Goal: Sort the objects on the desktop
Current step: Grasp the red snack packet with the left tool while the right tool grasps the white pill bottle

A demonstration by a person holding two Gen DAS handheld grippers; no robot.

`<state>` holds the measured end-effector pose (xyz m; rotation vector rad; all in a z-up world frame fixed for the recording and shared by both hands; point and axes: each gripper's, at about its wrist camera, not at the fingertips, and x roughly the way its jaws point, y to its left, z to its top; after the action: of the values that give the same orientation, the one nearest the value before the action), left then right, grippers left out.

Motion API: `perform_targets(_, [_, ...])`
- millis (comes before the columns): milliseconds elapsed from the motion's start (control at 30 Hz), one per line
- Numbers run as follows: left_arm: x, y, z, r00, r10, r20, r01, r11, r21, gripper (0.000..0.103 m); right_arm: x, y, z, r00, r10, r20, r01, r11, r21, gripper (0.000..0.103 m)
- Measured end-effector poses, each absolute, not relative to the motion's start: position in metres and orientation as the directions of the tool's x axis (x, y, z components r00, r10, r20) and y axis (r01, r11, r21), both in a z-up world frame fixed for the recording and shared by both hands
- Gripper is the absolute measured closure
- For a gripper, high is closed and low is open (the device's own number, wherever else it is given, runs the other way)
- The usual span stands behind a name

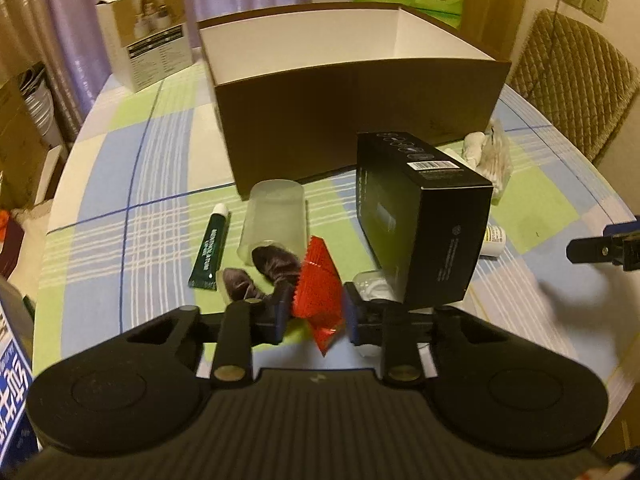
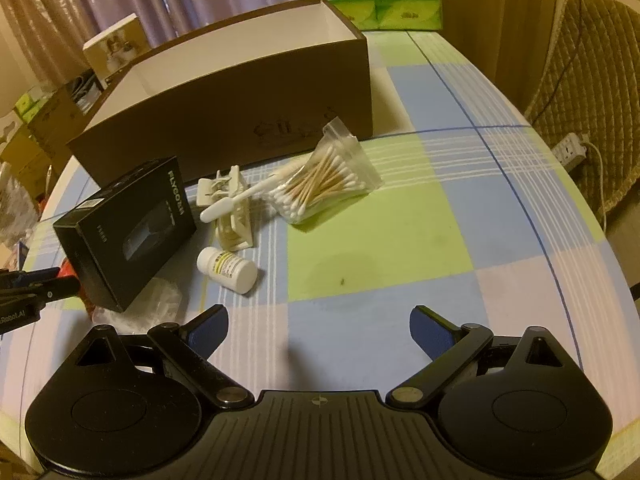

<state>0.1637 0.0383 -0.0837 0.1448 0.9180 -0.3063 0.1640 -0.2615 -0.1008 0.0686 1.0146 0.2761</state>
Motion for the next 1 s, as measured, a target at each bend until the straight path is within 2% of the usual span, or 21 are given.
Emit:
perform_targets(467, [0.186,0.038,-0.107,0.515,-0.266,-0.815,0.401,0.915,-0.045,0.079,0.168,-0.256,-0.104,0.505,0.196,-0.841,-0.123,0.980,0.154,0.008])
perform_targets(667, [0.185,0.041,-0.106,0.525,-0.264,-0.809,0.381,0.923,-0.054,0.080,0.167,-0.258,-0.106,0.494,0.208,-0.844,-0.134,0.978,0.163,0.008])
perform_targets(933, [0.166,0.045,-0.090,0.558,-0.198,-0.806,0.256,0.965,-0.060,0.080,0.179,-0.251,-0.099,0.493,0.336,-0.802,-0.364,0.918,0.160,0.009])
perform_targets(967, [0.164,0.046,-0.089,0.561,-0.186,-0.806,0.238,0.970,-0.059,0.080,0.179,-0.249,-0.098,0.496,0.359,-0.791,-0.406,0.901,0.154,0.011])
perform_targets(1000, [0.162,0.046,-0.087,0.565,-0.174,-0.806,0.216,0.975,-0.058,0.080,0.179,-0.247,-0.096,0.495,0.388,-0.777,-0.454,0.878,0.149,0.020])
